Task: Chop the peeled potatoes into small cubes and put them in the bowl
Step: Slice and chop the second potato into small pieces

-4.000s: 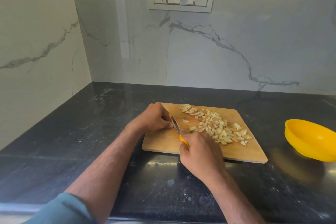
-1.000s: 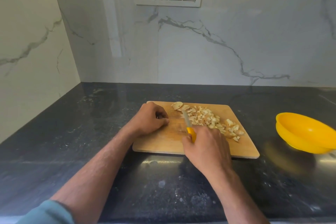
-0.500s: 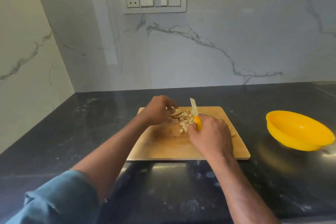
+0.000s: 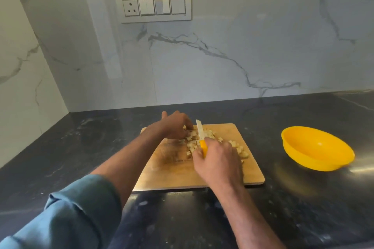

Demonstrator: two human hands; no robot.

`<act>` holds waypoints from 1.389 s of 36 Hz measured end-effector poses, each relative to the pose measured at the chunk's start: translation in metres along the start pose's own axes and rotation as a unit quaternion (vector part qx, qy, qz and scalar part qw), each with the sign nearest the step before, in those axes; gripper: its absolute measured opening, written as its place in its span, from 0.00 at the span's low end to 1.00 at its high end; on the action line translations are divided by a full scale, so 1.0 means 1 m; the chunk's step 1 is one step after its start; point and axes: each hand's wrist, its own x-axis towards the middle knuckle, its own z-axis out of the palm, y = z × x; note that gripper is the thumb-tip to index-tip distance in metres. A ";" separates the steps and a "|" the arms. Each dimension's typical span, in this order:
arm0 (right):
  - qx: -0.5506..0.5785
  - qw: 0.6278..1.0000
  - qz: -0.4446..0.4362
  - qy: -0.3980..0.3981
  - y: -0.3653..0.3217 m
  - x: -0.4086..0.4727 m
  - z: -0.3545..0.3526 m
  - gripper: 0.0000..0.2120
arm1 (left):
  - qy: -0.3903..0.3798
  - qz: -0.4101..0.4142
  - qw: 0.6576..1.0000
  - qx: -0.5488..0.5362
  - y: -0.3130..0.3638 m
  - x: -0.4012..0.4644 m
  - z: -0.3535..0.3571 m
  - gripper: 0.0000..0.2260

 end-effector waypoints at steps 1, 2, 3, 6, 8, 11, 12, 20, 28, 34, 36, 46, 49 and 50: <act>0.003 1.000 0.000 -0.002 0.000 0.000 0.000 0.16 | 0.001 0.000 1.000 -0.005 -0.001 0.001 0.001 0.13; 0.004 1.000 0.000 -0.004 -0.001 0.000 0.000 0.16 | 0.002 0.001 1.000 -0.010 -0.001 0.001 0.002 0.12; 0.004 1.000 -0.001 -0.006 -0.001 0.000 0.001 0.16 | 0.004 0.003 1.000 -0.013 -0.002 0.001 0.002 0.12; -0.001 1.000 -0.001 -0.011 -0.002 -0.001 0.003 0.15 | 0.013 0.008 1.000 -0.016 -0.003 0.000 0.002 0.11; -0.003 1.000 0.000 -0.011 -0.003 -0.001 0.004 0.15 | 0.027 0.010 0.999 -0.022 -0.003 -0.001 0.002 0.10; -0.002 1.000 0.002 -0.012 -0.003 -0.001 0.004 0.15 | 0.061 0.012 0.996 -0.065 -0.004 -0.003 0.001 0.08; 0.001 1.000 0.003 -0.012 -0.003 -0.001 0.004 0.15 | 0.071 0.012 0.994 -0.081 -0.004 -0.004 0.000 0.08; 0.025 1.000 -0.003 0.007 0.001 0.001 0.008 0.14 | 0.143 0.014 0.952 -0.272 -0.016 -0.014 -0.006 0.05; 0.105 0.993 -0.047 0.001 -0.002 0.000 0.002 0.15 | 0.238 0.020 0.897 -0.372 -0.031 -0.068 0.009 0.05; 0.154 0.983 -0.088 -0.043 -0.013 -0.008 -0.004 0.19 | 0.170 0.098 0.916 -0.350 -0.053 -0.117 0.019 0.08; 0.163 0.980 -0.104 -0.052 -0.014 -0.010 -0.002 0.17 | 0.128 0.113 0.923 -0.345 -0.060 -0.126 0.019 0.08; 0.117 0.974 -0.154 -0.115 -0.025 -0.023 0.005 0.16 | 0.124 0.021 0.937 -0.326 -0.076 -0.139 0.019 0.11; 0.096 0.975 -0.153 -0.134 -0.027 -0.023 0.005 0.20 | 0.093 -0.002 0.949 -0.301 -0.068 -0.137 0.024 0.14; 0.089 0.974 -0.154 -0.141 -0.028 -0.023 0.005 0.22 | 0.094 -0.008 0.952 -0.292 -0.066 -0.136 0.026 0.15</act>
